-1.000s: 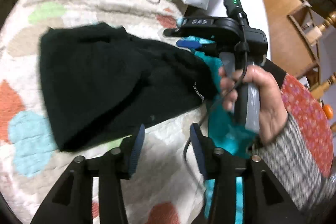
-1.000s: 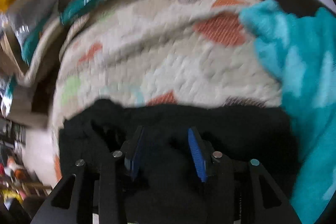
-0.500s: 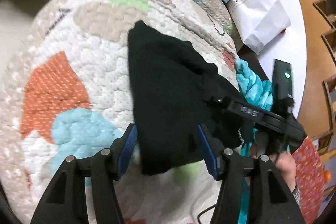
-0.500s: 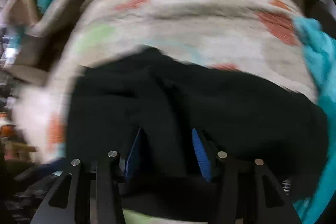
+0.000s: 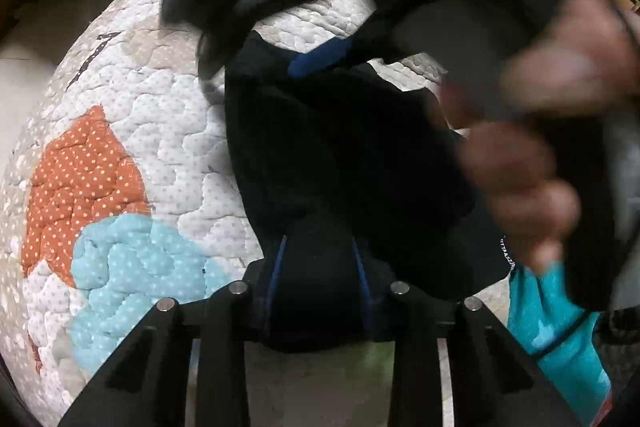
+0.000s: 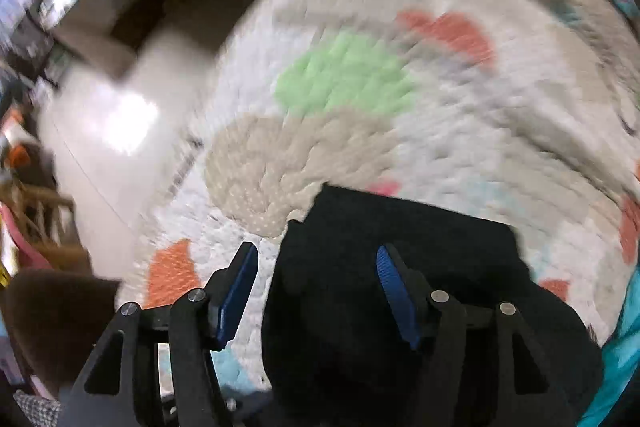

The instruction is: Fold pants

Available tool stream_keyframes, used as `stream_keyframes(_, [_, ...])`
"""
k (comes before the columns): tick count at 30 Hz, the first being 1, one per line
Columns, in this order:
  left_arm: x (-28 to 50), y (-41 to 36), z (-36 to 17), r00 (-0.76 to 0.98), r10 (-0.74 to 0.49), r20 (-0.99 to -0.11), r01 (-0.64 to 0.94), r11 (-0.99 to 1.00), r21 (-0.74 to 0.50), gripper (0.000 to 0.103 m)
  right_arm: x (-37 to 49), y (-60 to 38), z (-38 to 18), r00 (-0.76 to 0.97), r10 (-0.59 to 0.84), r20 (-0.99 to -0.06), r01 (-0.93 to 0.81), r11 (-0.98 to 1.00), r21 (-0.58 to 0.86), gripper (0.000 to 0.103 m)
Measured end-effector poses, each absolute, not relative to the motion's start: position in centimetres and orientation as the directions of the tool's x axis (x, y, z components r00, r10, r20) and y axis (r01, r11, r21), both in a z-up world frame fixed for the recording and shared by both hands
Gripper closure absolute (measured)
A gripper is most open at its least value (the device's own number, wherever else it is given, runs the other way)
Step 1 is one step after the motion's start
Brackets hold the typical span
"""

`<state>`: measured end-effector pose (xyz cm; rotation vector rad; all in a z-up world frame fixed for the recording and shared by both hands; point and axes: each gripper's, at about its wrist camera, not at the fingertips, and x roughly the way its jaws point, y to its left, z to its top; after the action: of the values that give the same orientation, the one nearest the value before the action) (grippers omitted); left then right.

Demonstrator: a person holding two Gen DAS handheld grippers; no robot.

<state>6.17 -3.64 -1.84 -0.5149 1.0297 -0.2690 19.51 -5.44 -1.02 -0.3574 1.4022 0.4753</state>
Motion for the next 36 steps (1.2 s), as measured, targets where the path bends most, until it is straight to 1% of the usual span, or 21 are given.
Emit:
stream_keyframes(1, [6.3,-3.6,-1.9,0.494,-0.454,-0.741,-0.022,0.846,-0.533,0.077,19.5,-4.8,-2.1,0.098,0.05,-0.994,-0.528,0.849,-0.009,0.041])
stream_keyframes(2, [6.4,-3.4,-1.9,0.491,-0.464,-0.737,-0.022,0.839,-0.543,0.078,19.4,-4.5,-2.5,0.116,0.008,-0.993,-0.537,0.842,-0.055,0.043])
stream_keyframes(3, [6.1,-2.9,-1.9,0.484,-0.48,-0.732,-0.026,0.828,-0.56,0.079,19.1,-4.2,-2.4,0.136,-0.013,-0.991,-0.541,0.837,-0.085,0.06])
stream_keyframes(4, [6.3,-2.4,-1.9,0.478,-0.494,-0.726,-0.032,0.817,-0.576,0.082,18.8,-4.3,-1.9,0.15,-0.017,-0.988,-0.539,0.837,-0.096,0.084])
stream_keyframes(6, [6.4,-1.3,-1.8,0.465,-0.524,-0.713,-0.052,0.788,-0.613,0.085,18.7,-5.0,-1.0,0.146,0.0,-0.989,-0.515,0.854,-0.076,0.089])
stream_keyframes(10, [5.9,1.4,-1.8,0.468,-0.538,-0.701,-0.095,0.758,-0.645,0.086,17.9,-5.9,0.5,0.169,0.026,-0.985,-0.469,0.881,-0.058,0.092])
stream_keyframes(13, [5.0,4.1,-1.7,0.489,-0.513,-0.705,-0.146,0.749,-0.646,0.086,17.2,-4.9,1.2,0.173,0.054,-0.983,-0.47,0.882,-0.035,0.092])
stream_keyframes(18, [3.4,9.6,-1.8,0.522,-0.448,-0.726,-0.275,0.717,-0.64,0.086,15.6,-0.5,2.3,0.166,0.111,-0.98,-0.533,0.846,0.005,0.092])
stream_keyframes(20, [2.2,11.3,-1.9,0.529,-0.411,-0.742,-0.33,0.707,-0.626,0.082,15.4,2.0,2.6,0.169,0.132,-0.977,-0.547,0.837,0.019,0.092])
stream_keyframes(21, [1.9,12.2,-2.0,0.53,-0.392,-0.752,-0.367,0.694,-0.62,0.079,15.4,2.6,2.5,0.166,0.153,-0.974,-0.535,0.844,0.042,0.088])
stream_keyframes(22, [1.4,12.8,-2.1,0.533,-0.374,-0.759,-0.392,0.685,-0.614,0.074,16.0,3.6,2.5,0.155,0.179,-0.972,-0.519,0.852,0.074,0.084])
stream_keyframes(23, [0.9,13.5,-2.0,0.552,-0.346,-0.759,-0.416,0.675,-0.61,0.072,16.3,3.8,2.4,0.136,0.218,-0.967,-0.502,0.856,0.123,0.081])
stream_keyframes(24, [0.3,14.2,-1.4,0.582,-0.308,-0.753,-0.43,0.669,-0.606,0.07,16.8,3.8,2.3,0.117,0.257,-0.959,-0.492,0.854,0.169,0.074])
stream_keyframes(25, [-0.2,14.7,-0.6,0.614,-0.276,-0.74,-0.429,0.67,-0.606,0.064,16.9,3.5,2.8,0.115,0.294,-0.949,-0.485,0.85,0.205,0.066])
stream_keyframes(26, [-0.4,14.8,0.1,0.635,-0.254,-0.729,-0.426,0.673,-0.605,0.057,17.0,3.1,3.8,0.137,0.323,-0.937,-0.482,0.848,0.222,0.061])
stream_keyframes(27, [-0.9,15.0,1.0,0.671,-0.215,-0.71,-0.419,0.68,-0.602,0.054,17.0,2.1,5.0,0.165,0.348,-0.923,-0.478,0.847,0.234,0.051])
stream_keyframes(28, [-1.0,15.0,1.8,0.696,-0.182,-0.694,-0.414,0.688,-0.596,0.046,17.1,0.0,6.9,0.222,0.371,-0.902,-0.455,0.857,0.241,0.048])
stream_keyframes(29, [-1.0,14.5,2.7,0.722,-0.144,-0.677,-0.404,0.706,-0.581,0.043,17.4,-1.5,7.7,0.262,0.372,-0.89,-0.432,0.87,0.236,0.048])
stream_keyframes(32, [-1.3,13.0,3.9,0.739,-0.126,-0.661,-0.354,0.763,-0.541,0.042,16.4,-6.9,10.6,0.364,0.334,-0.87,-0.386,0.904,0.186,0.048])
stream_keyframes(34, [-0.5,10.7,3.6,0.727,-0.142,-0.672,-0.307,0.808,-0.503,0.041,15.3,-9.5,10.9,0.396,0.288,-0.872,-0.378,0.916,0.131,0.048])
stream_keyframes(36, [0.4,9.1,2.3,0.684,-0.161,-0.711,-0.269,0.851,-0.451,0.041,14.2,-11.2,9.9,0.38,0.284,-0.88,-0.372,0.918,0.136,0.049])
